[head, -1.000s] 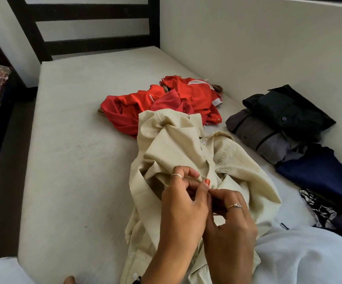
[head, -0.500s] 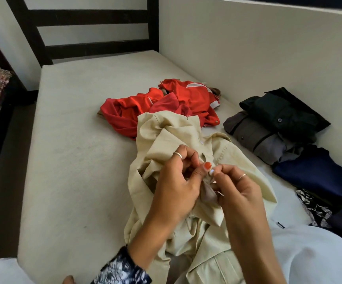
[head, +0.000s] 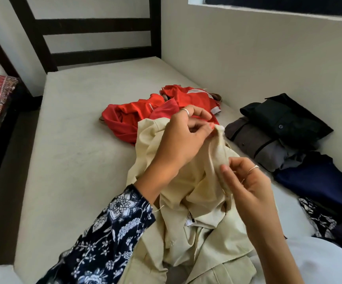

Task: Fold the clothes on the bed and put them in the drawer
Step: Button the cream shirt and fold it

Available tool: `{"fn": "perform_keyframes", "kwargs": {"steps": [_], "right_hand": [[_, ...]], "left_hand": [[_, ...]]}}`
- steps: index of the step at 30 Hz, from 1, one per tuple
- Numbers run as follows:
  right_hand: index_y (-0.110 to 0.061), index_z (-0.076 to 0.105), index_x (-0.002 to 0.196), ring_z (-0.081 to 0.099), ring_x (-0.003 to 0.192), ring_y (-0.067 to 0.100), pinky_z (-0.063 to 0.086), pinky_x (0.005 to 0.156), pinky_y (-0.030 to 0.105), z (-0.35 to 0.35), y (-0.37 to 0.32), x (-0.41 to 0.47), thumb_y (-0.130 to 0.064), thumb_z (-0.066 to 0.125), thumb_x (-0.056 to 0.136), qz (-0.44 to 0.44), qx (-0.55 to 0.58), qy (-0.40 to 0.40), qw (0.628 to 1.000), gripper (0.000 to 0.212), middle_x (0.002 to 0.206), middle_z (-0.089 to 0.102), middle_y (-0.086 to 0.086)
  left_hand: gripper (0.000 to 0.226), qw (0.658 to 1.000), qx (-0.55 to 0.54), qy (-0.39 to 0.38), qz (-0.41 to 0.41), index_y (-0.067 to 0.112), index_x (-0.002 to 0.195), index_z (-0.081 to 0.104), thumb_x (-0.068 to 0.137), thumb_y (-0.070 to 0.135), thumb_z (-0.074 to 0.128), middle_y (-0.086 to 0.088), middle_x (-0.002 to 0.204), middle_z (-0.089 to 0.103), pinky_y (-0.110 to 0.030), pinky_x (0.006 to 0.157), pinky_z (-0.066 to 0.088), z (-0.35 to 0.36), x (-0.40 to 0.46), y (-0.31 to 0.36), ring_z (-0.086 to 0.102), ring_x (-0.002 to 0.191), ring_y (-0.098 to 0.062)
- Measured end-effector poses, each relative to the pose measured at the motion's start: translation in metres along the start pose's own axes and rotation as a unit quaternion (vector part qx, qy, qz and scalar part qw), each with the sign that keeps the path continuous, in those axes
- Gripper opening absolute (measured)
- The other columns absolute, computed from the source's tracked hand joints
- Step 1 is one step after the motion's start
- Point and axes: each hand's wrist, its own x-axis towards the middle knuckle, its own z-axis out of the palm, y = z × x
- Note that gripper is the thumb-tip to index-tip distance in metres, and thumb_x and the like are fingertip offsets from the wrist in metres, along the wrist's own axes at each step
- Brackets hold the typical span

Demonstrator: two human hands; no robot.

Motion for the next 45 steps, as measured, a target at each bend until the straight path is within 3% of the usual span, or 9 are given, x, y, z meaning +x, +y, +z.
{"fn": "perform_keyframes", "kwargs": {"steps": [3, 7, 16, 24, 28, 34, 37, 41, 45], "right_hand": [[-0.005, 0.063, 0.098, 0.061, 0.075, 0.029, 0.05, 0.064, 0.039, -0.008, 0.006, 0.007, -0.018, 0.055, 0.093, 0.066, 0.124, -0.003, 0.99, 0.017, 0.088, 0.068, 0.017], [-0.005, 0.062, 0.1, 0.06, 0.069, 0.027, 0.051, 0.059, 0.036, -0.016, 0.013, 0.011, -0.022, 0.053, 0.091, 0.125, 0.206, 0.005, 0.97, 0.021, 0.083, 0.067, 0.012], [-0.003, 0.057, 0.117, 0.063, 0.09, 0.03, 0.055, 0.071, 0.037, -0.024, 0.028, 0.011, -0.023, 0.055, 0.084, 0.199, 0.289, 0.0, 0.937, 0.039, 0.103, 0.067, 0.018], [0.003, 0.05, 0.129, 0.055, 0.111, 0.05, 0.043, 0.096, 0.061, -0.031, 0.035, 0.008, -0.013, 0.05, 0.09, 0.223, 0.337, 0.006, 0.915, 0.042, 0.122, 0.056, 0.036], [-0.006, 0.062, 0.115, 0.068, 0.084, 0.025, 0.058, 0.071, 0.037, -0.038, 0.033, 0.011, -0.017, 0.054, 0.084, 0.206, 0.324, 0.037, 0.923, 0.034, 0.099, 0.07, 0.016], [-0.012, 0.064, 0.093, 0.061, 0.058, 0.012, 0.052, 0.05, 0.025, -0.046, 0.02, 0.018, -0.012, 0.055, 0.092, 0.133, 0.166, 0.099, 0.972, 0.009, 0.072, 0.07, 0.003], [-0.02, 0.067, 0.088, 0.059, 0.061, 0.013, 0.049, 0.057, 0.028, -0.057, 0.003, 0.031, -0.012, 0.057, 0.094, 0.054, -0.092, 0.098, 0.989, 0.014, 0.068, 0.069, 0.003], [-0.021, 0.065, 0.099, 0.063, 0.075, 0.033, 0.05, 0.068, 0.04, -0.069, -0.027, 0.052, -0.026, 0.046, 0.098, -0.087, -0.488, 0.077, 0.865, 0.02, 0.081, 0.069, 0.006], [-0.018, 0.06, 0.101, 0.058, 0.07, 0.029, 0.047, 0.066, 0.035, -0.063, -0.067, 0.053, -0.021, 0.056, 0.095, -0.141, -0.464, 0.078, 0.871, 0.008, 0.072, 0.065, 0.009]], "left_hand": [[0.021, 0.996, 0.046, -0.07, -0.005, 0.022, 0.108, 0.06, 0.091, 0.009, 0.062, 0.003, 0.106, 0.071, -0.016, 0.086, 0.052, 0.003, -0.007, -0.006, 0.066, 0.096, -0.003], [0.018, 0.982, 0.168, 0.048, 0.07, 0.02, 0.106, 0.062, 0.09, 0.011, 0.062, 0.009, 0.096, 0.067, -0.007, 0.074, 0.048, 0.008, -0.043, -0.027, 0.063, 0.086, -0.001], [0.041, 0.948, 0.317, 0.009, 0.0, 0.013, 0.122, 0.06, 0.089, 0.038, 0.061, 0.0, 0.119, 0.055, -0.027, 0.097, 0.045, 0.033, -0.048, -0.074, 0.054, 0.109, -0.016], [0.031, 0.908, 0.411, -0.041, 0.076, 0.009, 0.114, 0.061, 0.084, 0.016, 0.062, -0.009, 0.115, 0.056, -0.036, 0.092, 0.049, 0.049, -0.034, -0.085, 0.054, 0.108, -0.026], [0.016, 0.939, 0.338, 0.002, 0.062, 0.012, 0.103, 0.069, 0.088, 0.01, 0.062, -0.003, 0.103, 0.067, -0.023, 0.086, 0.046, 0.037, -0.023, -0.078, 0.062, 0.095, -0.018], [0.024, 0.978, 0.174, -0.075, -0.086, 0.029, 0.08, 0.06, 0.088, 0.007, 0.065, 0.004, 0.082, 0.071, -0.026, 0.082, 0.05, -0.009, -0.007, -0.045, 0.067, 0.082, -0.01], [0.016, 0.984, 0.098, -0.109, -0.105, 0.023, 0.083, 0.063, 0.088, 0.008, 0.062, 0.0, 0.078, 0.071, -0.022, 0.079, 0.048, -0.029, -0.007, -0.025, 0.063, 0.077, -0.006], [0.015, 0.978, 0.081, -0.157, -0.108, 0.018, 0.09, 0.067, 0.081, 0.03, 0.064, -0.032, 0.091, 0.066, -0.039, 0.086, 0.047, -0.049, -0.01, -0.006, 0.055, 0.082, -0.02], [0.013, 0.98, 0.037, -0.177, -0.083, 0.031, 0.094, 0.065, 0.082, 0.034, 0.063, -0.044, 0.094, 0.054, -0.045, 0.081, 0.042, -0.056, -0.02, 0.009, 0.053, 0.081, -0.032]]}}
